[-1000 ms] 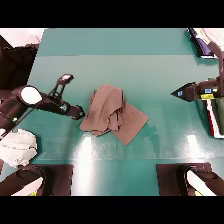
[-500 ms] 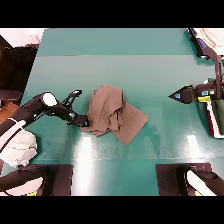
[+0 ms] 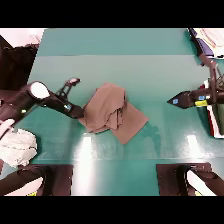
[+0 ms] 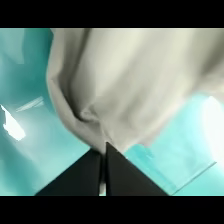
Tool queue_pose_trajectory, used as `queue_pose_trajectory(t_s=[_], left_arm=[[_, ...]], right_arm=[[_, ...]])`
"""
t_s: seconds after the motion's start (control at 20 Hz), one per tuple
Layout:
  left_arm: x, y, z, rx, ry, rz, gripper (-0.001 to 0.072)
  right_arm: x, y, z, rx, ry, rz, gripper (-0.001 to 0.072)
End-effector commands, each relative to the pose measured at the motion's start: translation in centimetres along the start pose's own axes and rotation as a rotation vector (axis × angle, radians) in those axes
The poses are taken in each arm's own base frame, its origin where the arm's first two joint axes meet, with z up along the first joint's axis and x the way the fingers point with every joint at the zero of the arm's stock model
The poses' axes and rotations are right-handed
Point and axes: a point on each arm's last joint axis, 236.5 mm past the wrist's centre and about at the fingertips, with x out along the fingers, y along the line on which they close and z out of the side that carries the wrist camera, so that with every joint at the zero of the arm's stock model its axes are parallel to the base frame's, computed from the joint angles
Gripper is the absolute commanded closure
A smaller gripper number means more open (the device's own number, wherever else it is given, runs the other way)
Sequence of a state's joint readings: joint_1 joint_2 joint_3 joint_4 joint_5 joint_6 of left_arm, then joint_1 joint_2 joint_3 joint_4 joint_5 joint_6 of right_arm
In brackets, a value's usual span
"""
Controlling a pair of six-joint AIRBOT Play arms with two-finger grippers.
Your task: Fold the shirts.
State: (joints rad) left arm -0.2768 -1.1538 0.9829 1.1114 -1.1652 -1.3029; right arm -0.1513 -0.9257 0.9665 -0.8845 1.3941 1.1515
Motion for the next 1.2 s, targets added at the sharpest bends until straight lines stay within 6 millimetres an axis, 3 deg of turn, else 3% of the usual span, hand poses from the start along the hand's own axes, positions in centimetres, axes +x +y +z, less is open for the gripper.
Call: queue_pose_trajectory(t_s=[0.0, 0.15, 0.4, 0.6, 0.7, 0.75, 0.8, 0.85, 0.95, 1.05, 1.15], left_arm=[[-7.0, -0.5, 2.6, 0.125, -0.134, 0.116, 0.0682], [-10.1, -1.5, 3.8, 0.143, -0.216, 0.137, 0.0682], [-10.2, -1.6, 3.3, 0.109, -0.204, 0.13, 0.0682], [-10.1, -1.6, 2.9, 0.108, -0.187, 0.127, 0.0682], [-10.1, -1.6, 2.9, 0.108, -0.187, 0.127, 0.0682], [-10.1, -1.6, 2.9, 0.108, -0.185, 0.127, 0.0682], [-10.1, -1.6, 2.9, 0.108, -0.186, 0.128, 0.0682], [-10.2, -1.5, 3.0, 0.107, -0.189, 0.133, 0.0682], [-11.9, -0.6, 3.8, 0.087, -0.218, 0.197, 0.0682], [-15.9, 0.0, 5.8, 0.122, -0.296, 0.293, 0.0683], [-21.2, -0.5, 7.8, 0.161, -0.4, 0.37, 0.0682]], right_arm=[[3.5, -2.7, -2.9, 0.135, 0.034, -0.014, 0.0302], [8.1, -4.5, -5.7, 0.287, 0.079, 0.021, 0.0305], [14.9, -3.6, -7.7, 0.41, 0.16, 0.124, 0.0305], [18.0, -2.2, -8.1, 0.426, 0.204, 0.161, 0.031], [18.6, -1.7, -7.4, 0.379, 0.201, 0.162, 0.049], [18.5, -1.5, -6.6, 0.347, 0.184, 0.162, 0.0621], [18.2, -1.4, -5.6, 0.316, 0.163, 0.164, 0.0692], [17.5, -1.3, -4.2, 0.279, 0.132, 0.155, 0.0692], [14.2, -1.2, 0.0, 0.199, 0.022, 0.139, 0.0694], [8.1, -1.4, 5.5, 0.136, -0.151, 0.088, 0.0695], [-0.4, -1.6, 10.7, 0.076, -0.372, 0.002, 0.0695]])
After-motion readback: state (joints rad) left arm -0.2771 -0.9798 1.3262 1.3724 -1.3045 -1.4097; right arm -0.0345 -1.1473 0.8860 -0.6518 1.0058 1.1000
